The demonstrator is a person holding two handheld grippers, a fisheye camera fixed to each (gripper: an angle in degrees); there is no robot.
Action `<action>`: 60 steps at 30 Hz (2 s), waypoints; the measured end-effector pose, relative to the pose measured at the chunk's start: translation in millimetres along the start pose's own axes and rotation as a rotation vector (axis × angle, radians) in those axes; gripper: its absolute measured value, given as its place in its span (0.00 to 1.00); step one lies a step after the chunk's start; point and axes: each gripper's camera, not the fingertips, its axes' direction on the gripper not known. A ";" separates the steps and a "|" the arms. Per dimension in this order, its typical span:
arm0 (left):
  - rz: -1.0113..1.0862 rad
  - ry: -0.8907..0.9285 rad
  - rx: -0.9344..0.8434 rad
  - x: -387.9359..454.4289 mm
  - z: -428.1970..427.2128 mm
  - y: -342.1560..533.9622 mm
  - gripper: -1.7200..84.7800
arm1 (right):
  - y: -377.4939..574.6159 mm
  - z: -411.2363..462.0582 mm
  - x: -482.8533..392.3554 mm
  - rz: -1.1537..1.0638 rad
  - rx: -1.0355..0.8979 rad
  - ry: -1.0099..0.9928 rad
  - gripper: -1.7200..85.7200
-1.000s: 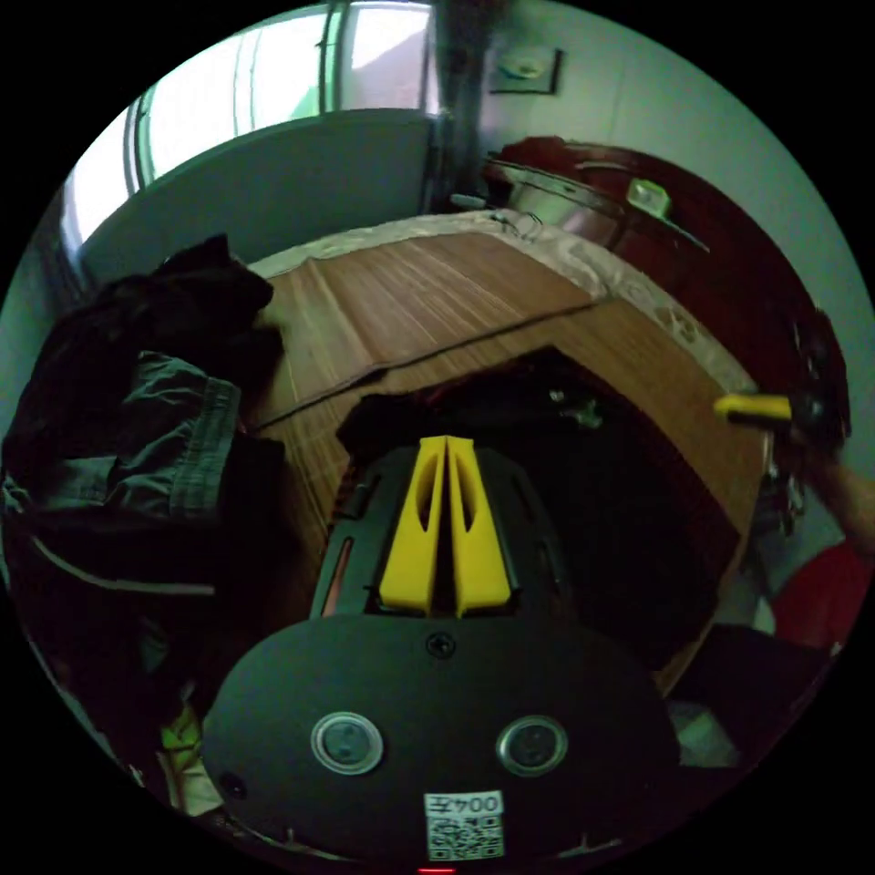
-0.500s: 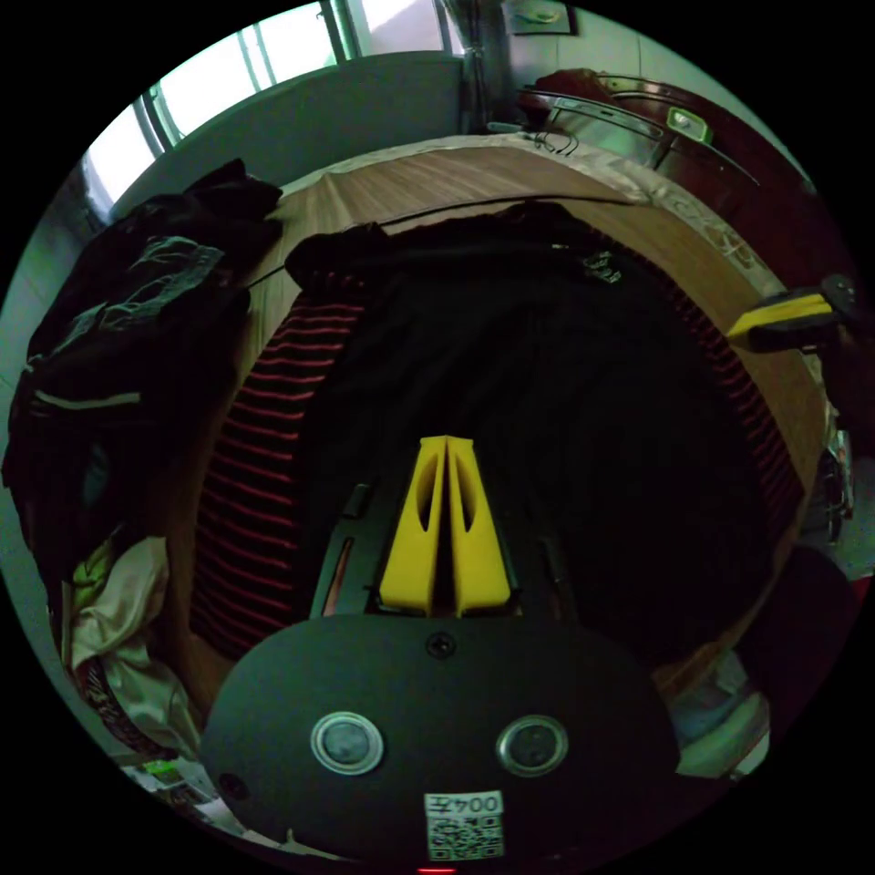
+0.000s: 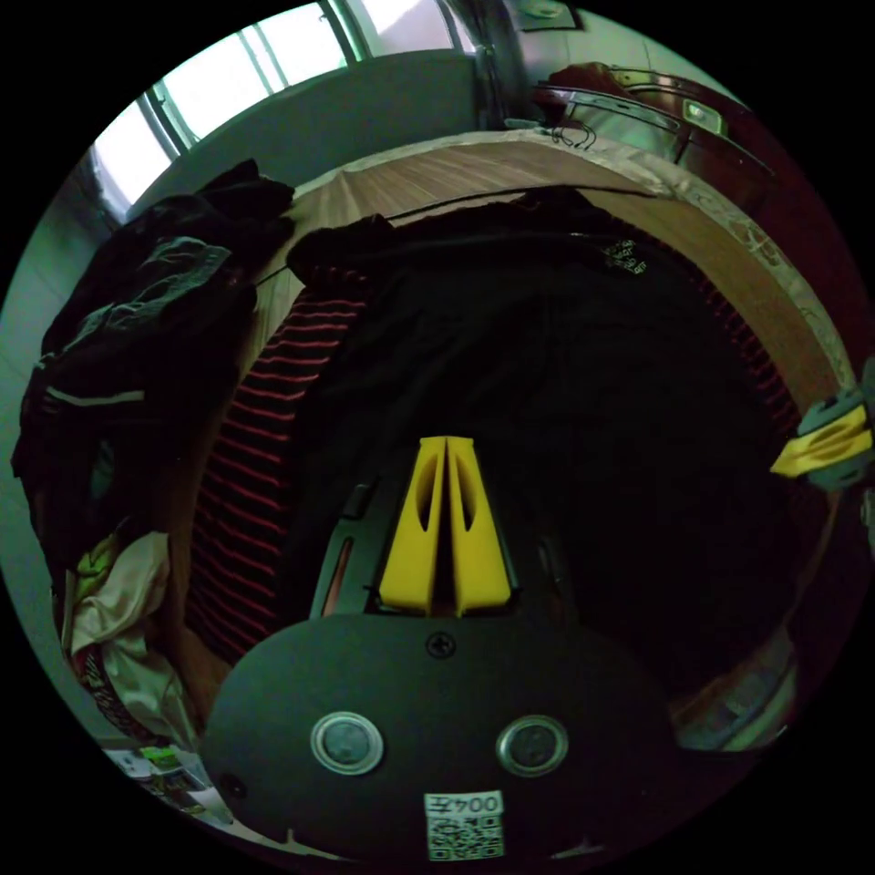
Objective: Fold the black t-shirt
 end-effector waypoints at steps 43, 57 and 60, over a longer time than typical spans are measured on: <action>-0.442 0.031 -0.132 -29.0 -104.0 304.4 0.10 | 82.5 5.2 -204.5 0.051 0.069 -0.091 0.15; -0.221 0.014 -0.203 26.4 -189.1 322.6 0.04 | 161.8 -11.5 -179.8 -0.162 -0.126 0.151 0.04; -0.162 0.042 -0.241 56.0 -200.9 344.3 0.04 | 194.4 -22.0 -164.4 -0.153 -0.144 0.067 0.04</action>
